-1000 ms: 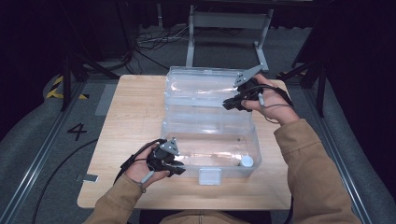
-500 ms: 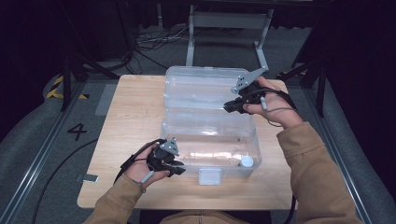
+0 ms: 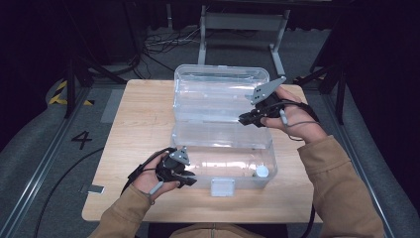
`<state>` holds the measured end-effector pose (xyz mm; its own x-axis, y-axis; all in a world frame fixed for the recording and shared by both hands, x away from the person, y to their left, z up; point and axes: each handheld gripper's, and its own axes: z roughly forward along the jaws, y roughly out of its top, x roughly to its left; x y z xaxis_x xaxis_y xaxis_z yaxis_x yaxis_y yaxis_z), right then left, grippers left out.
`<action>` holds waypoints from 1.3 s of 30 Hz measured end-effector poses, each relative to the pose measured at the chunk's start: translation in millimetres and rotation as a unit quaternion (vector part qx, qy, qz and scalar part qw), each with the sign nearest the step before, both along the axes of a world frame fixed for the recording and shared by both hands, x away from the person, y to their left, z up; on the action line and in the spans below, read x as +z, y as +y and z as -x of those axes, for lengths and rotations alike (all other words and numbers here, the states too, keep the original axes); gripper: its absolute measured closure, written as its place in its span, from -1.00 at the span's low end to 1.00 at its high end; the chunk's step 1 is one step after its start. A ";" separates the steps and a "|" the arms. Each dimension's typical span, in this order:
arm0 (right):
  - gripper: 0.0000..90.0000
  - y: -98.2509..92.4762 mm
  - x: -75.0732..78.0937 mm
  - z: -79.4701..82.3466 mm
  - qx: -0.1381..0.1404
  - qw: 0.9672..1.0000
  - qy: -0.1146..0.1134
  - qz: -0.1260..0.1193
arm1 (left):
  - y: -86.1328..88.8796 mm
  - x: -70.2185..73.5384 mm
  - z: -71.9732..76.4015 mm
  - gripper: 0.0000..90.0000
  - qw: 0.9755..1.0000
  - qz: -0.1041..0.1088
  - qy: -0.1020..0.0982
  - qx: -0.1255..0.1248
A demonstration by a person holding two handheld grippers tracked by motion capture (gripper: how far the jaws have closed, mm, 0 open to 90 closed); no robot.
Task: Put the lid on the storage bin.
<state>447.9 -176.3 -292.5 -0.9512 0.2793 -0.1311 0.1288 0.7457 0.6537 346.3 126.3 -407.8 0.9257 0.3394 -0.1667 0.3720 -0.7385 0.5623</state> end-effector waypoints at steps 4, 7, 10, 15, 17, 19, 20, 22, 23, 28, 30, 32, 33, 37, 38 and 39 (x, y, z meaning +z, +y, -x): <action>0.87 -0.4 0.4 5.1 0.004 1.000 -0.003 0.001 | 0.1 -0.1 0.0 0.68 1.000 0.001 0.001 0.001; 0.87 -0.5 0.5 8.2 0.007 1.000 -0.005 0.003 | 0.2 -0.1 0.0 0.68 1.000 0.001 0.001 0.002; 0.87 -0.9 0.7 11.7 0.009 1.000 -0.005 0.004 | 0.2 -0.1 0.0 0.68 1.000 0.001 0.001 0.002; 0.87 -0.7 0.6 17.8 0.012 1.000 -0.007 0.006 | 0.2 -0.1 0.0 0.68 1.000 0.001 0.002 0.002; 0.87 -0.7 0.6 18.8 0.014 1.000 -0.007 0.008 | 0.2 -0.1 0.0 0.68 1.000 0.001 0.001 0.002; 0.87 -0.5 0.6 21.7 0.015 1.000 -0.009 0.010 | 0.2 -0.1 0.0 0.68 1.000 0.001 0.002 0.002; 0.87 -0.6 0.4 22.6 0.016 1.000 -0.011 0.010 | 0.2 -0.1 0.0 0.68 1.000 0.001 0.001 0.002; 0.86 -1.0 0.3 25.4 0.016 1.000 -0.010 0.011 | 0.2 -0.1 0.0 0.68 1.000 0.001 0.002 0.002; 0.86 -1.3 0.1 26.4 0.017 1.000 -0.012 0.012 | 0.2 -0.1 0.0 0.68 1.000 0.001 0.002 0.002; 0.86 -2.2 -0.8 31.2 0.022 1.000 -0.013 0.013 | 0.2 -0.1 0.0 0.68 1.000 0.001 0.002 0.002; 0.86 -2.2 -1.1 33.1 0.023 1.000 -0.012 0.013 | 0.2 -0.1 0.0 0.68 1.000 0.001 0.002 0.001; 0.86 -2.4 -1.5 34.9 0.022 1.000 -0.012 0.013 | 0.2 -0.1 -0.1 0.68 1.000 0.001 0.002 0.001; 0.86 -2.6 -1.7 35.7 0.024 1.000 -0.012 0.014 | 0.2 -0.1 -0.1 0.68 1.000 0.001 0.002 0.001; 0.86 -2.4 -2.4 38.8 0.028 0.999 -0.013 0.016 | 0.2 -0.1 -0.1 0.68 1.000 0.001 0.003 0.001; 0.86 -2.3 -2.5 39.6 0.029 0.999 -0.012 0.017 | 0.2 -0.1 -0.1 0.68 1.000 0.001 0.002 0.001; 0.86 -2.1 -2.6 40.2 0.029 0.999 -0.013 0.017 | 0.2 -0.1 -0.1 0.68 1.000 0.001 0.002 0.001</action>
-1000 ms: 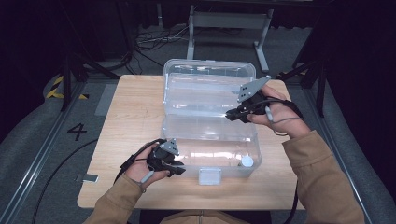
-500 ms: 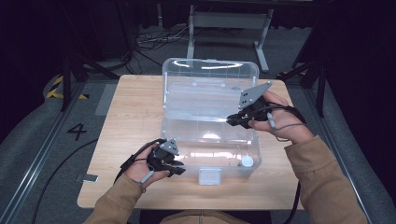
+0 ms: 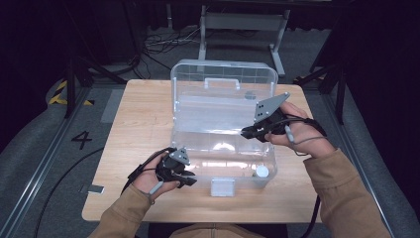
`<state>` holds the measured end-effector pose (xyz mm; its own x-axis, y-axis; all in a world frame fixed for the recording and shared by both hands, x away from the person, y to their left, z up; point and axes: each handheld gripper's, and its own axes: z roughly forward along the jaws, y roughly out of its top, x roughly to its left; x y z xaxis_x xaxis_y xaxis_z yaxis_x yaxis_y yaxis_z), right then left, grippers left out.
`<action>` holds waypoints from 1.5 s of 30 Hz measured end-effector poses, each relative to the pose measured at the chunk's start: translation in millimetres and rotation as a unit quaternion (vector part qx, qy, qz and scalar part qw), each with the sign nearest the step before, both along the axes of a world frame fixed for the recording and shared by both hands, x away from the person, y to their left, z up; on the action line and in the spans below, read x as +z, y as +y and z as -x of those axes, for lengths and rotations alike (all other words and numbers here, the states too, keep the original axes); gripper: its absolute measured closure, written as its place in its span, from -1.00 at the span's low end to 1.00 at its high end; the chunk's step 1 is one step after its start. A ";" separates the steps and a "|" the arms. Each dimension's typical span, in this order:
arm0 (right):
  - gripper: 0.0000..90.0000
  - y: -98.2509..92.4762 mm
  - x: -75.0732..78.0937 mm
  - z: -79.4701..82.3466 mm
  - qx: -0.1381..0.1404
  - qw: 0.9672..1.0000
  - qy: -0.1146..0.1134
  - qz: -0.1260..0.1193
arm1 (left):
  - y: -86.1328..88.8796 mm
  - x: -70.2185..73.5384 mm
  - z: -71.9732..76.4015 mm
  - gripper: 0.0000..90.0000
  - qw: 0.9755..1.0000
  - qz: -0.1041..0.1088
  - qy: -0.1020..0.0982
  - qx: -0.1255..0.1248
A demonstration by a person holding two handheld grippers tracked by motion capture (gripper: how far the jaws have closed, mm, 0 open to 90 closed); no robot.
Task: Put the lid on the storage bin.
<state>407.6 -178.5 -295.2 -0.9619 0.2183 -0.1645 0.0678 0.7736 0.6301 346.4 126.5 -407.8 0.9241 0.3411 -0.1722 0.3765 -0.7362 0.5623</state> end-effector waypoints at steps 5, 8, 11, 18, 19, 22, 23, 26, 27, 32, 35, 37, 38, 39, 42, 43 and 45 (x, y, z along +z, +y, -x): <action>0.86 0.6 -0.7 3.6 0.004 1.000 0.000 0.004 | 0.0 0.0 0.0 0.68 1.000 0.000 0.000 0.000; 0.86 1.5 -1.4 6.3 0.004 1.000 0.000 0.006 | 0.0 0.0 -0.1 0.68 1.000 0.000 -0.001 -0.001; 0.86 2.1 -2.0 8.2 0.008 1.000 -0.002 0.008 | 0.0 0.0 0.0 0.68 1.000 0.000 -0.001 -0.001; 0.86 2.7 -3.5 13.0 0.010 1.000 0.000 0.012 | 0.0 0.0 0.0 0.68 1.000 0.000 -0.001 -0.001; 0.86 2.7 -3.8 13.4 0.010 1.000 0.000 0.012 | 0.0 0.0 0.0 0.68 1.000 0.000 -0.001 -0.001; 0.86 2.7 -4.4 14.9 0.010 1.000 0.002 0.013 | 0.0 0.0 0.0 0.68 1.000 0.000 -0.001 -0.001; 0.86 2.7 -4.5 15.2 0.009 1.000 0.002 0.013 | 0.0 0.0 0.0 0.68 1.000 0.000 -0.001 -0.001; 0.85 2.5 -5.1 16.0 0.011 1.000 0.001 0.013 | 0.0 0.0 -0.1 0.68 1.000 0.000 -0.001 -0.001; 0.85 2.5 -5.1 16.0 0.011 1.000 0.001 0.013 | 0.0 0.0 -0.1 0.68 1.000 0.000 -0.001 -0.001; 0.85 2.6 -5.8 17.8 0.010 1.000 0.001 0.013 | 0.0 0.0 0.0 0.68 1.000 0.000 -0.001 -0.001; 0.84 2.8 -6.2 18.7 0.012 1.000 -0.001 0.015 | 0.0 0.0 0.0 0.68 1.000 0.000 -0.001 -0.001; 0.83 3.4 -6.4 19.8 0.012 1.000 -0.001 0.016 | 0.1 0.0 0.1 0.68 1.000 0.000 -0.001 -0.001; 0.83 3.5 -6.6 20.0 0.014 1.000 -0.002 0.017 | 0.1 0.0 0.0 0.68 1.000 0.000 -0.001 -0.001; 0.83 3.7 -6.7 20.7 0.014 1.000 -0.001 0.018 | 0.1 0.0 -0.1 0.68 1.000 0.000 -0.001 -0.002; 0.83 3.6 -7.1 21.8 0.015 1.000 -0.001 0.021 | 0.1 0.0 0.0 0.68 1.000 0.000 -0.002 -0.002; 0.83 3.8 -7.4 22.2 0.015 1.000 0.000 0.021 | 0.1 0.0 0.0 0.68 1.000 0.000 -0.002 -0.001; 0.83 4.1 -7.9 22.8 0.016 1.000 0.001 0.021 | 0.1 0.0 -0.1 0.68 1.000 0.000 -0.002 -0.002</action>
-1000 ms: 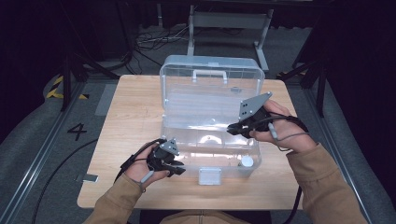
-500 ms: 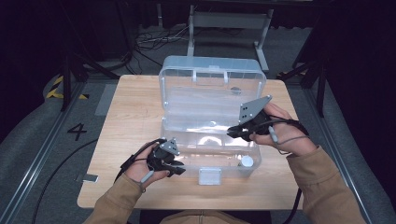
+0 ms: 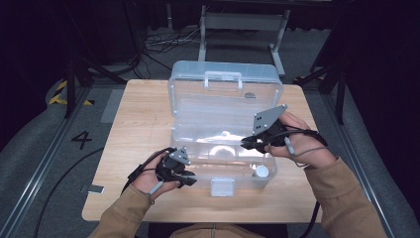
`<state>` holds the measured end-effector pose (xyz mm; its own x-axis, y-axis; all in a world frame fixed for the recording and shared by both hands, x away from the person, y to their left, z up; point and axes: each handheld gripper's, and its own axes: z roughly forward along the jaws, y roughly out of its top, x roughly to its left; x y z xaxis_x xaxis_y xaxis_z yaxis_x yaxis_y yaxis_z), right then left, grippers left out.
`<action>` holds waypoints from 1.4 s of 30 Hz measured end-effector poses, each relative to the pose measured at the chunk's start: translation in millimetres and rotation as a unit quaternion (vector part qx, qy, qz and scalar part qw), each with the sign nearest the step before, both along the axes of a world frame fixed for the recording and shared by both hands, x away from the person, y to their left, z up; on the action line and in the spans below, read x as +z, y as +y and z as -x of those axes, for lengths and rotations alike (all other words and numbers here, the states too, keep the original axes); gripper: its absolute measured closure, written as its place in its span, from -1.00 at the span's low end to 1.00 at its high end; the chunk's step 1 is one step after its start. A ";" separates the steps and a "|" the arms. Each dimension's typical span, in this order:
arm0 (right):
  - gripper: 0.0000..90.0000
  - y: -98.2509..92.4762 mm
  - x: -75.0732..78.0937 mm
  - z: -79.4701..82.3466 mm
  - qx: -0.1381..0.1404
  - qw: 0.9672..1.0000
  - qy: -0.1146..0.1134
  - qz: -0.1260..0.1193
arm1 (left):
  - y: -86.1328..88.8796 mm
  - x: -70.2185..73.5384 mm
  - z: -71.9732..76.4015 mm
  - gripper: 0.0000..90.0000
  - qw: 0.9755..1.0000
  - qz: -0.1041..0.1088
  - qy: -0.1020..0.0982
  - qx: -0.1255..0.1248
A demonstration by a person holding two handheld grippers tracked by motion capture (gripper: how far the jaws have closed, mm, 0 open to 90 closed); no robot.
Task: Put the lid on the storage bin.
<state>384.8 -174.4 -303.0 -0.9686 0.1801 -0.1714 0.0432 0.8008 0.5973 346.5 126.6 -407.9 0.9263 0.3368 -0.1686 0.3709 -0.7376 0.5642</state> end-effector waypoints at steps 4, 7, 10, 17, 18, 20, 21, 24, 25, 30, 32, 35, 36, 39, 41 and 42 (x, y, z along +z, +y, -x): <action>0.82 0.5 -0.9 1.7 0.004 1.000 0.001 0.004 | 0.0 0.0 0.1 0.68 1.000 0.000 0.000 0.000; 0.81 0.9 -1.3 2.9 0.005 1.000 0.001 0.006 | 0.0 0.0 0.1 0.68 1.000 0.000 0.000 0.000; 0.81 1.0 -2.0 3.7 0.007 1.000 0.002 0.006 | -0.2 0.0 0.5 0.68 1.000 0.000 -0.001 0.001; 0.81 0.1 -3.2 4.3 0.009 1.000 0.006 0.003 | -1.9 0.4 2.3 0.68 1.000 -0.009 -0.011 0.003; 0.80 0.2 -3.4 4.6 0.009 1.000 0.006 0.004 | -2.2 0.5 2.3 0.68 1.000 -0.012 -0.014 0.001; 0.80 0.2 -3.4 4.8 0.009 1.000 0.005 0.005 | -2.6 0.4 3.0 0.68 1.000 -0.013 -0.015 0.003; 0.80 0.2 -3.5 5.0 0.010 1.000 0.004 0.006 | -3.2 0.5 3.3 0.68 1.000 -0.016 -0.017 0.003; 0.80 0.0 -3.9 5.1 0.010 1.000 0.003 0.004 | -5.0 0.7 4.6 0.69 0.999 -0.030 -0.026 0.001; 0.80 0.0 -4.1 5.6 0.008 1.000 0.004 0.004 | -4.7 0.6 4.4 0.69 0.999 -0.029 -0.026 0.001; 0.80 0.7 -5.1 6.9 0.014 1.000 0.005 0.008 | -4.4 0.4 4.4 0.69 0.999 -0.026 -0.029 -0.002; 0.80 0.9 -5.4 7.1 0.015 1.000 0.005 0.007 | -4.3 0.4 4.4 0.69 0.999 -0.026 -0.029 -0.002; 0.79 1.4 -6.5 8.5 0.015 1.000 0.009 0.007 | -4.4 0.3 4.5 0.69 0.999 -0.026 -0.029 -0.002; 0.79 1.4 -6.5 8.5 0.015 1.000 0.009 0.007 | -4.4 0.3 4.5 0.69 0.999 -0.026 -0.029 -0.002; 0.79 2.0 -7.4 9.5 0.017 1.000 0.011 0.010 | -4.4 0.4 4.3 0.69 0.999 -0.026 -0.030 -0.003; 0.79 2.1 -7.7 9.6 0.018 1.000 0.011 0.010 | -4.4 0.4 4.4 0.69 0.999 -0.026 -0.030 -0.003; 0.79 2.3 -8.0 9.8 0.018 1.000 0.013 0.010 | -4.3 0.5 4.2 0.69 0.999 -0.027 -0.030 -0.004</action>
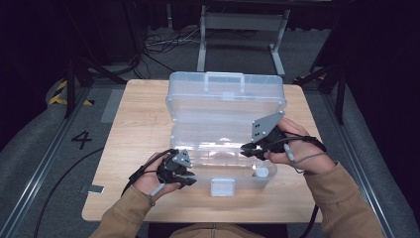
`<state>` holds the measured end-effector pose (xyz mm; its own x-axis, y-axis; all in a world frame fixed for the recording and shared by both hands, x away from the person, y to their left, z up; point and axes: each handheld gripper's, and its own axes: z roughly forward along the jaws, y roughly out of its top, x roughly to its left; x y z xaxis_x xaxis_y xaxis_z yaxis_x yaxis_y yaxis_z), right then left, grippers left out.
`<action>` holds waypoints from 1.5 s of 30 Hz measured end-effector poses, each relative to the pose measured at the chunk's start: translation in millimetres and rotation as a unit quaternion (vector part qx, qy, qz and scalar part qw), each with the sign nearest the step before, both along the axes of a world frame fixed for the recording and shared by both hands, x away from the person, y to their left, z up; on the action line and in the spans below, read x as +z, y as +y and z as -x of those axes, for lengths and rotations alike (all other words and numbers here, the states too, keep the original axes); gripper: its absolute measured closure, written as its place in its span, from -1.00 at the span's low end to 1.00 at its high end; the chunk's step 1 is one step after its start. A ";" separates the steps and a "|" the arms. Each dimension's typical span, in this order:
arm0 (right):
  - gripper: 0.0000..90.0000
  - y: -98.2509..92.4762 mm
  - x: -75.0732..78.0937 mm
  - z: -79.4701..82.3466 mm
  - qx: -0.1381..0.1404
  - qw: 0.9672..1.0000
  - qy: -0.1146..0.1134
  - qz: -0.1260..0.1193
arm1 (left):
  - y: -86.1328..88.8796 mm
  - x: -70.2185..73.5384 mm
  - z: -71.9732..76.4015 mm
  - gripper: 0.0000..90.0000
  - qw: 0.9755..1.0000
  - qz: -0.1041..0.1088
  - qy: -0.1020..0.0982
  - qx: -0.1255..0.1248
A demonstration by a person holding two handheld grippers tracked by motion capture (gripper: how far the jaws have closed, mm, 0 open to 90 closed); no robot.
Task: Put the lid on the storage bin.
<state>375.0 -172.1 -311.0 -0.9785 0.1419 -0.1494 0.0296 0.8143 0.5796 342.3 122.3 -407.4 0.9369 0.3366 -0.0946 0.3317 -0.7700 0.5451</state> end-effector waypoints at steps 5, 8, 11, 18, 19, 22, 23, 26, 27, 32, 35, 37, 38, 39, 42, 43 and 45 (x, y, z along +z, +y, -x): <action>0.77 0.3 -2.0 1.1 0.001 1.000 0.001 -0.003 | -0.1 -0.1 0.3 0.69 1.000 0.001 -0.001 0.001; 0.72 0.4 -3.1 1.9 0.001 1.000 0.005 -0.006 | -0.1 -0.1 0.2 0.69 1.000 0.000 -0.001 0.000; 0.67 -0.5 -3.8 2.4 0.000 1.000 0.004 -0.015 | -0.1 -0.1 0.2 0.69 1.000 0.000 -0.002 -0.001; 0.72 -16.9 3.1 5.0 -0.017 0.997 0.003 -0.078 | -0.1 -0.1 0.3 0.69 1.000 0.000 -0.002 -0.001; 0.76 -20.4 4.8 5.7 -0.021 0.996 0.000 -0.088 | -0.1 -0.1 0.2 0.69 1.000 0.000 -0.002 -0.001; 0.96 -34.3 11.7 9.5 -0.044 0.990 -0.013 -0.136 | -0.2 -0.1 0.3 0.69 1.000 0.000 -0.002 -0.001; 0.99 -38.6 13.1 10.2 -0.056 0.987 -0.018 -0.149 | -0.2 0.0 0.3 0.69 1.000 -0.001 -0.002 -0.001; 1.00 -51.4 14.8 11.4 -0.098 0.976 -0.030 -0.194 | -0.2 0.0 0.3 0.69 1.000 -0.001 -0.002 0.000; 1.00 -56.0 14.6 11.3 -0.116 0.970 -0.036 -0.212 | -0.2 0.0 0.4 0.69 1.000 -0.001 -0.002 0.000; 1.00 -84.3 11.2 10.2 -0.200 0.934 -0.040 -0.294 | -0.3 0.0 0.7 0.69 1.000 -0.001 -0.001 0.001; 1.00 -95.2 9.2 7.6 -0.235 0.922 -0.039 -0.304 | -0.2 -0.1 0.5 0.69 1.000 -0.001 -0.003 0.000; 1.00 -100.1 6.7 6.7 -0.249 0.917 -0.034 -0.310 | -0.2 0.0 0.7 0.69 1.000 -0.002 -0.002 0.000; 1.00 -101.9 5.8 6.2 -0.252 0.916 -0.033 -0.309 | -0.2 0.0 0.8 0.69 1.000 -0.002 -0.002 0.000; 1.00 -103.9 5.3 6.2 -0.258 0.913 -0.035 -0.313 | -0.2 0.0 0.7 0.69 1.000 -0.002 -0.003 0.000; 1.00 -109.9 5.6 6.3 -0.270 0.903 -0.036 -0.332 | -0.2 -0.2 0.8 0.69 1.000 -0.001 -0.003 0.000; 1.00 -111.6 5.6 6.2 -0.273 0.901 -0.038 -0.335 | -0.2 -0.2 0.8 0.69 1.000 -0.001 -0.003 0.000; 1.00 -112.9 4.4 5.3 -0.275 0.902 -0.034 -0.332 | -0.3 -0.2 0.8 0.69 1.000 0.000 -0.002 -0.001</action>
<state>369.7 -285.1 -306.6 -0.7252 0.6826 0.0903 0.2689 0.1601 0.9498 341.6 122.0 -407.6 0.9377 0.3356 -0.0903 0.3284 -0.7704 0.5465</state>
